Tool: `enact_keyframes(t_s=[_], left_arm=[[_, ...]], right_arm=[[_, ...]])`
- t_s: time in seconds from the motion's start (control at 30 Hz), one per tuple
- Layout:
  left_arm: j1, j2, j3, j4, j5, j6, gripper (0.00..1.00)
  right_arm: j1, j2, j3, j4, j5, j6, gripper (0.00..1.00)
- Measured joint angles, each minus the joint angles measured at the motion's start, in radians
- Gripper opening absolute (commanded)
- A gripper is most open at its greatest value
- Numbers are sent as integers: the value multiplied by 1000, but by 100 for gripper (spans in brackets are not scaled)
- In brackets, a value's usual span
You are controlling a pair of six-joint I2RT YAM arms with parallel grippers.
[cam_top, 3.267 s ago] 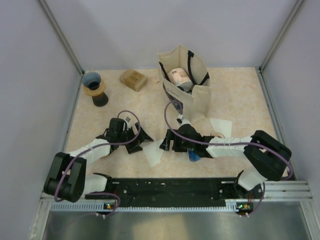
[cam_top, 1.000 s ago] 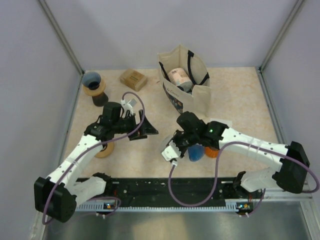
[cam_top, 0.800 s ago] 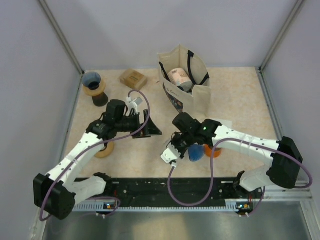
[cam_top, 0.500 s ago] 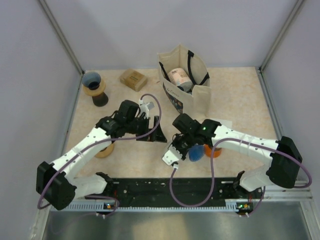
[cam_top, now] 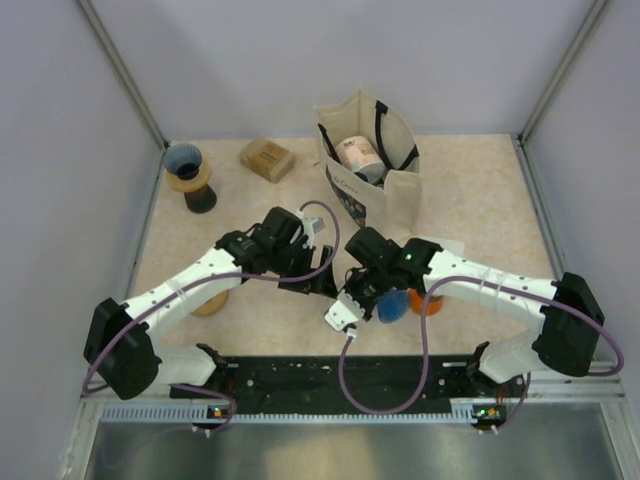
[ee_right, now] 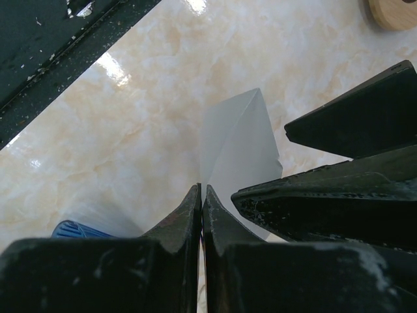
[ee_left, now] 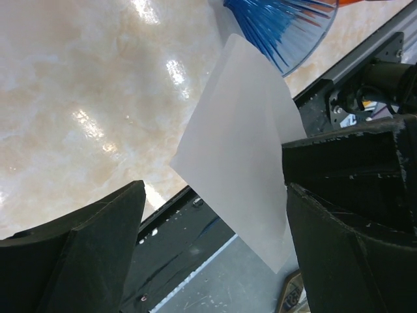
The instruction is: Place the coffee filter in the dripper
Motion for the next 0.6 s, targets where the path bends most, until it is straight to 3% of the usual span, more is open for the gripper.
enact_keyframes(t_s=[0.4,0.6], left_arm=[[-12,110,77,-41,-81,19,77],[-42,193,122,-42,-19,40,55]], right_arm=[[1,0,0,-1,-8,-3,0],[4,0,11,-18,12,6,0]])
